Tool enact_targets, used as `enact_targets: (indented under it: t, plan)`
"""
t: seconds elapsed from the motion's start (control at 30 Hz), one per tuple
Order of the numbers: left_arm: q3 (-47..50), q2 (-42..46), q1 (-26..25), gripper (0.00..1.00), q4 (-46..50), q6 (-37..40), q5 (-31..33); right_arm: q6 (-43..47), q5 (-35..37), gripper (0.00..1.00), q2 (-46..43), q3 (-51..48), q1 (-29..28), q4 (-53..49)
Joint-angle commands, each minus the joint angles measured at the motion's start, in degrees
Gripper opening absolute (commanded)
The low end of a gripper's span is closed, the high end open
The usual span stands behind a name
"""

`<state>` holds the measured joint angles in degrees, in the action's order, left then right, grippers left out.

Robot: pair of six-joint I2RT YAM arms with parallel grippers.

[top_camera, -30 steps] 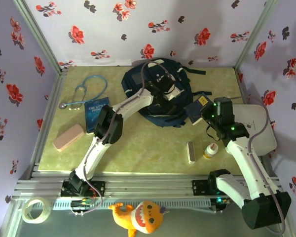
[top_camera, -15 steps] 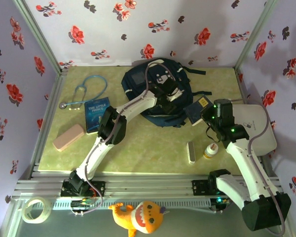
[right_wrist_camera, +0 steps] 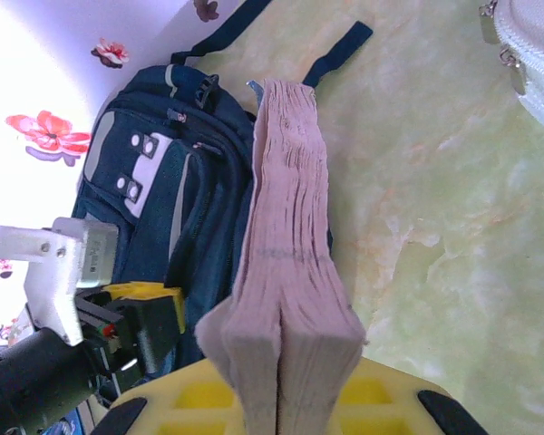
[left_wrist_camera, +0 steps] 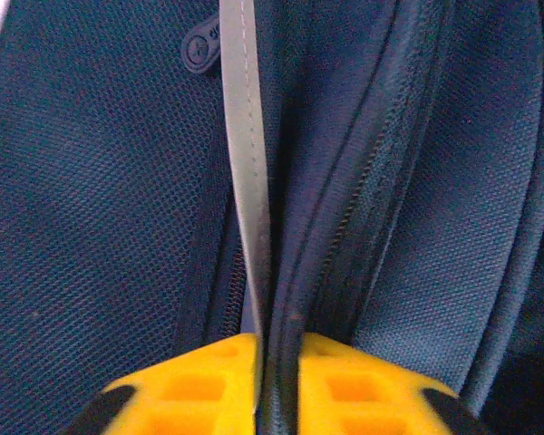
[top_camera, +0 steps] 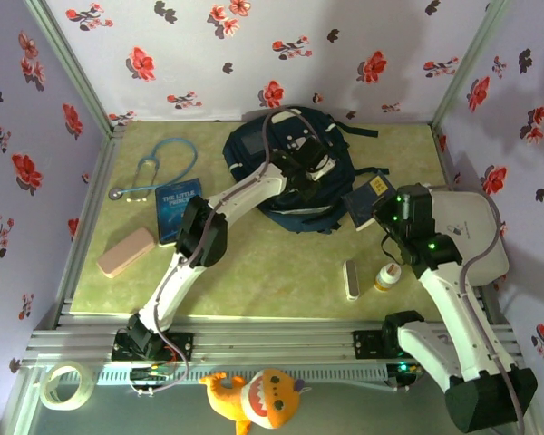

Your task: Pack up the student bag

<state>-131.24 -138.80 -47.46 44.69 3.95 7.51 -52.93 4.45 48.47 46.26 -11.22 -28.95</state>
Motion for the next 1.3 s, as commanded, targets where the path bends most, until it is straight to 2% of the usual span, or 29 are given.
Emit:
enact_targets:
  t: [0.0,0.2,0.33,0.6,0.77,0.9,1.13,1.27]
  plan:
    - [0.05,4.79,1.41,0.1,-2.06,-1.92,4.01,1.15,2.34,0.15,-1.29,1.46,0.39,-0.12]
    - [0.91,9.21,1.45,0.06,-1.88,-3.06,1.66,1.79,1.03,0.16,-1.24,1.43,0.33,0.73]
    - [3.73,13.56,1.55,0.0,-3.71,-3.59,0.63,2.39,-3.57,0.16,-0.66,0.7,0.33,4.76]
    - [5.16,19.47,1.76,0.0,-5.89,-5.4,-2.33,-0.06,-11.39,0.09,-1.03,-0.79,0.34,14.73]
    - [4.03,20.87,1.98,0.0,-6.98,-10.22,-4.38,-4.5,-14.71,0.08,0.18,-3.6,0.33,19.86]
    - [2.41,21.32,2.18,0.0,-6.89,-12.06,-4.68,-9.55,-17.04,0.08,1.33,-7.88,0.17,28.18]
    - [1.25,21.57,3.13,0.0,-7.29,-15.37,-6.37,-14.59,-17.63,0.08,4.91,-10.77,-1.04,35.01]
    - [1.09,21.58,3.34,0.0,-7.62,-16.42,-7.55,-18.8,-17.83,0.08,9.88,-11.29,-2.63,41.32]
